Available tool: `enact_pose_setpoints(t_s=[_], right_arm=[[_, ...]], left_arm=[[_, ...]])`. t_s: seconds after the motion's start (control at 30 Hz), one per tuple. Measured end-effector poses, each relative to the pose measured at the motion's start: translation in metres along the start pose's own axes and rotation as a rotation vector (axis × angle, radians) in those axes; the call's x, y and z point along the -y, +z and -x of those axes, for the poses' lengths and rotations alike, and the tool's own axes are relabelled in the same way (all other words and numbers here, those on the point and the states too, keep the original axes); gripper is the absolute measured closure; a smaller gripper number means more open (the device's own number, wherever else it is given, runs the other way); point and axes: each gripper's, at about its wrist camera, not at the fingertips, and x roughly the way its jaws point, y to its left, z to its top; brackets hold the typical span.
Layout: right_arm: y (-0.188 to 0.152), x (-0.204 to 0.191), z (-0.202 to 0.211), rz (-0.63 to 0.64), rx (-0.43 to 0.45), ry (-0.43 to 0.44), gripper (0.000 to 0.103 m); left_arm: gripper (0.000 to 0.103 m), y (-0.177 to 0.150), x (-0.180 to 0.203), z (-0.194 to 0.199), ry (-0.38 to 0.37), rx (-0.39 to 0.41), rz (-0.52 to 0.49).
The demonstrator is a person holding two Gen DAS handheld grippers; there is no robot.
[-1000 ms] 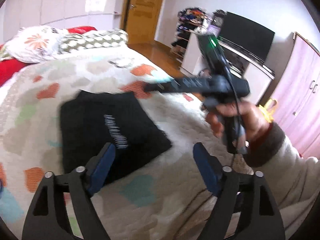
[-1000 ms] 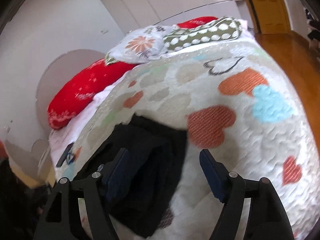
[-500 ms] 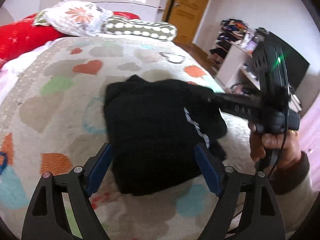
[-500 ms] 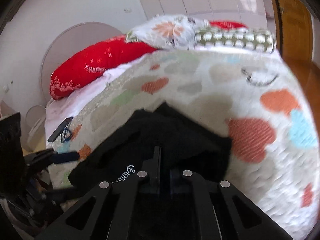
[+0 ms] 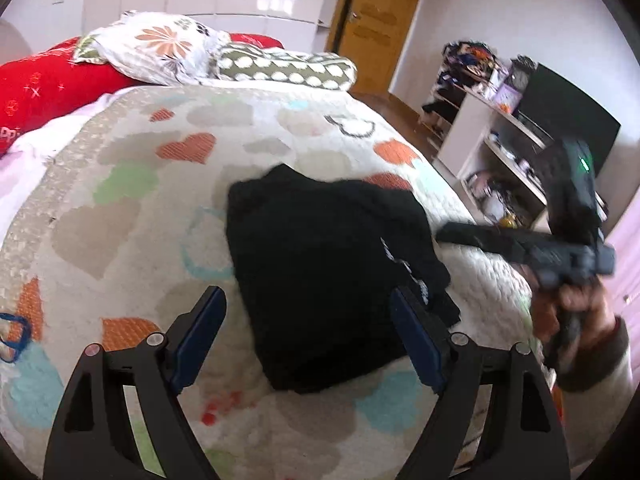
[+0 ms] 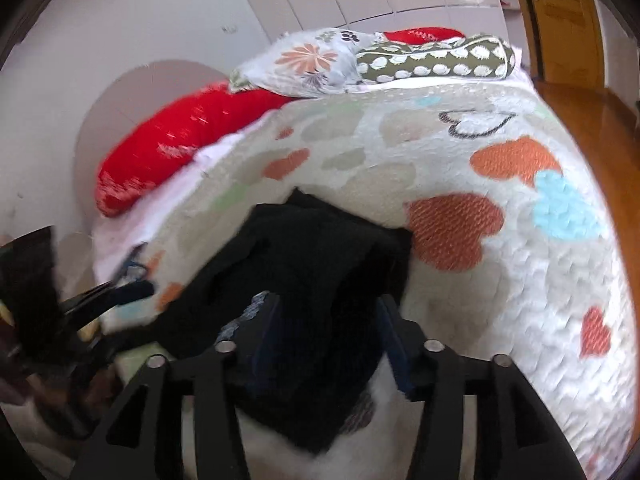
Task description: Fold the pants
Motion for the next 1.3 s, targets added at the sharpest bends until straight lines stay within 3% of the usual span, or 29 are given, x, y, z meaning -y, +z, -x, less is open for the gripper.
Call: enact_pose_setpoints(t_s=[0.07,0.27,0.33,0.43,0.5,0.63,0.77,0.87,1.0,1.07,1.13,1.23,1.3], right_arm=[[-0.007,-0.004,-0.003,-0.004,-0.030,0.020,0.048],[-0.032,-0.032,-0.029,0.142,-0.128,-0.120,0.053],[-0.040,-0.034,-0.029,0.169,-0.137,-0.137,0.053],[-0.035,-0.033,-0.016,0.183,-0.157,-0.139,0.053],[-0.020,-0.033,0.001,0.200,-0.106,-0.168,0.052],[0.023,-0.040,0.013,0.209,0.016,-0.115,0.052],[0.071,-0.062,-0.032,0.297,0.019,-0.075,0.052],[0.091,-0.078,-0.083,0.371,-0.065,-0.056,0.052],[0.096,-0.093,-0.151,0.509,-0.215,-0.100,0.053],[0.092,-0.094,-0.171,0.559,-0.270,-0.140,0.065],[0.088,-0.096,-0.177,0.584,-0.300,-0.119,0.092],[0.090,-0.102,-0.173,0.616,-0.266,-0.114,0.098],[0.094,-0.092,-0.179,0.548,-0.238,-0.111,0.103]], left_arm=[[0.019,0.002,-0.003,-0.009,0.001,-0.016,0.025],[0.019,-0.018,0.006,-0.037,-0.042,-0.121,0.026],[0.019,-0.027,0.010,-0.038,0.018,-0.102,-0.016],[0.019,-0.023,0.005,-0.031,-0.011,-0.117,0.012],[0.019,-0.014,0.000,-0.019,-0.020,-0.092,0.030],[0.019,0.003,-0.006,0.000,0.000,0.010,0.038],[0.019,0.005,-0.012,-0.021,0.011,-0.023,0.063],[0.019,-0.003,-0.016,-0.039,-0.011,-0.084,0.090],[0.018,-0.014,-0.016,-0.050,-0.071,-0.115,0.105],[0.018,-0.017,-0.015,-0.053,-0.070,-0.118,0.094],[0.018,-0.017,-0.016,-0.056,-0.082,-0.121,0.098],[0.011,-0.017,-0.017,-0.062,-0.083,-0.125,0.108],[0.010,-0.019,-0.017,-0.067,-0.084,-0.120,0.121]])
